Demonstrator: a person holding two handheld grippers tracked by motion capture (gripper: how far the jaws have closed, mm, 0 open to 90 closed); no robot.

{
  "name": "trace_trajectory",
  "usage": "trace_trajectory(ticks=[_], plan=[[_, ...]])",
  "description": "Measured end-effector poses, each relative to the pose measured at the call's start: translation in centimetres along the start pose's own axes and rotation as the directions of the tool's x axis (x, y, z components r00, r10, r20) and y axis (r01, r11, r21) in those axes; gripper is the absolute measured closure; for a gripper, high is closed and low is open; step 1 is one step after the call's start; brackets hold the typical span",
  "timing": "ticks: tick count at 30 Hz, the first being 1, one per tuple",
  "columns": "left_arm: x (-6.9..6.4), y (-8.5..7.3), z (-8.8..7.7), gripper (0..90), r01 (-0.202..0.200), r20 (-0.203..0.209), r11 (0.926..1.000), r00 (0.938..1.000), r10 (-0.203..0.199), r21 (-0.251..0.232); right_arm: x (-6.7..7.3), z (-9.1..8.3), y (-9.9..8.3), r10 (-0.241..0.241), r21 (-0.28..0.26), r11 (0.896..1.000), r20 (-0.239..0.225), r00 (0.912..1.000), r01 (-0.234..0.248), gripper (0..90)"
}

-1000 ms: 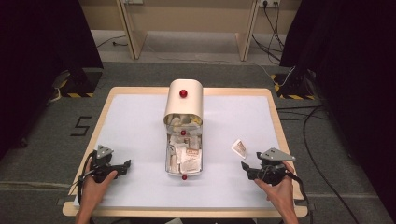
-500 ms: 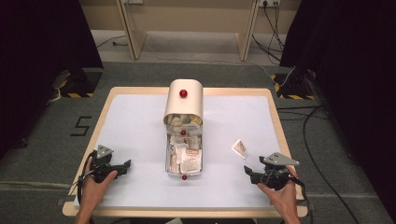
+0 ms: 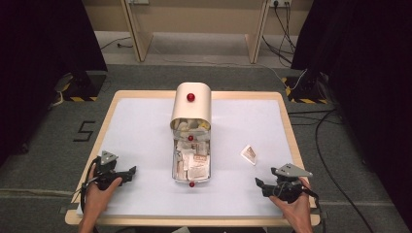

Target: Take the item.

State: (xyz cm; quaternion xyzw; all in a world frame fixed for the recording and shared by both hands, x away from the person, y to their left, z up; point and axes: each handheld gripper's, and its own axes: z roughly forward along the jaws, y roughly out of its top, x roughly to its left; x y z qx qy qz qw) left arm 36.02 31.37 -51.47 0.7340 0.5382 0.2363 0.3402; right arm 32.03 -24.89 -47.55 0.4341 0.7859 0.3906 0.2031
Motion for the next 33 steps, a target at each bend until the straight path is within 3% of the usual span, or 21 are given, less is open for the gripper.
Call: trace_trajectory(ticks=[19, 26, 31, 33], plan=[[0.0, 0.0, 0.0, 11.3, 0.0, -0.001, 1.0, 1.0, 0.0, 0.0, 0.3, -0.4, -1.8, -0.004, 0.067, 0.998, -0.036, 0.9994, 0.007, 25.9], [0.0, 0.0, 0.0, 11.3, 0.0, -0.001, 1.0, 1.0, 0.0, 0.0, 0.5, -0.4, -2.2, -0.032, 0.098, 0.995, -0.031, 0.999, 0.035, 25.9], [0.0, 0.0, 0.0, 11.3, 0.0, -0.001, 1.0, 1.0, 0.0, 0.0, 0.7, -0.1, -2.7, -0.061, 0.156, 0.986, -0.033, 0.9976, 0.066, 25.4], [0.0, 0.0, 0.0, 11.3, -0.001, -0.001, 1.0, 1.0, 0.001, 0.0, 0.7, -0.2, -2.9, -0.059, 0.143, 0.988, -0.032, 0.9977, 0.063, 25.2]])
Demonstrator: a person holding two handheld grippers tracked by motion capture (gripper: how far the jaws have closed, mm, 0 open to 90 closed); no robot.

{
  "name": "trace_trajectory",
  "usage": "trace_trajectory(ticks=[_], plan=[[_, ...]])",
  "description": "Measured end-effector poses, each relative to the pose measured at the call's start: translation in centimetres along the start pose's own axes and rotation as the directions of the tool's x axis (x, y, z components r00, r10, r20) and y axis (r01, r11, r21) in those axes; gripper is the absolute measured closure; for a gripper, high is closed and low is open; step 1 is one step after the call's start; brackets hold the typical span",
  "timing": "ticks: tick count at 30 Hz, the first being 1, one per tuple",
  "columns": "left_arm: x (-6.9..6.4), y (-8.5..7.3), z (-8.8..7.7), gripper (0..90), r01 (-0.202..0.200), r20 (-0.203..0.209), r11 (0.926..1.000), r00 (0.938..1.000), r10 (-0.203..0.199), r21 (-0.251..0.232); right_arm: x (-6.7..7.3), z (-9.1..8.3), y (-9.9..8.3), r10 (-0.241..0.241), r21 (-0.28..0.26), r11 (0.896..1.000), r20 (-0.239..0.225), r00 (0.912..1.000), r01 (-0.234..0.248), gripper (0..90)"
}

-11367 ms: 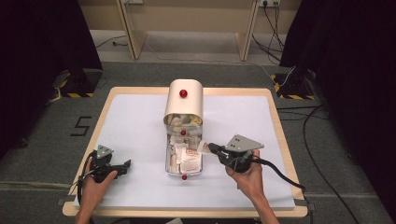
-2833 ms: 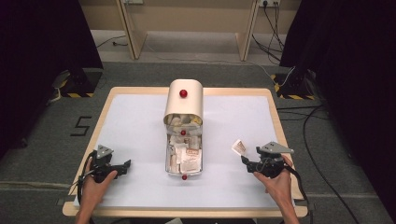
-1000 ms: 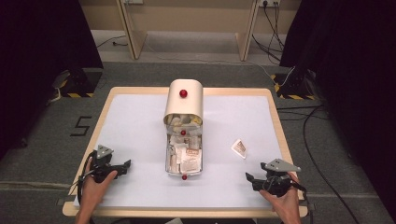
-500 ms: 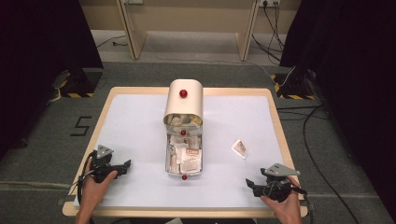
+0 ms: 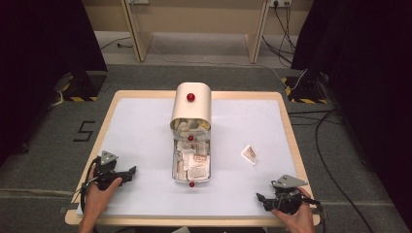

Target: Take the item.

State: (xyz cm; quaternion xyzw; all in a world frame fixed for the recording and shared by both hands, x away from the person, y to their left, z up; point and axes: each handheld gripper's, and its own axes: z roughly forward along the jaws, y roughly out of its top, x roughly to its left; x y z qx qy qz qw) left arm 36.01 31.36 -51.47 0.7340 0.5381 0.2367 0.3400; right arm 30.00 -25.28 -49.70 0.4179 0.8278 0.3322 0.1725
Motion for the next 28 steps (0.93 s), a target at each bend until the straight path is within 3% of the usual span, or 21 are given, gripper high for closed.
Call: trace_trajectory(ticks=[11, 28], plan=[[-0.01, 0.0, 0.0, 11.3, 0.0, 0.0, 1.0, 1.0, 0.0, 0.0, 0.21, -0.13, -0.71, -0.012, -0.035, 0.999, 0.004, 0.9999, 0.012, 23.9], [-0.01, 0.0, 0.0, 11.3, 0.0, 0.0, 1.0, 1.0, 0.0, 0.0, 0.15, -0.12, -0.71, -0.013, -0.035, 0.999, 0.002, 0.9999, 0.013, 23.8]])
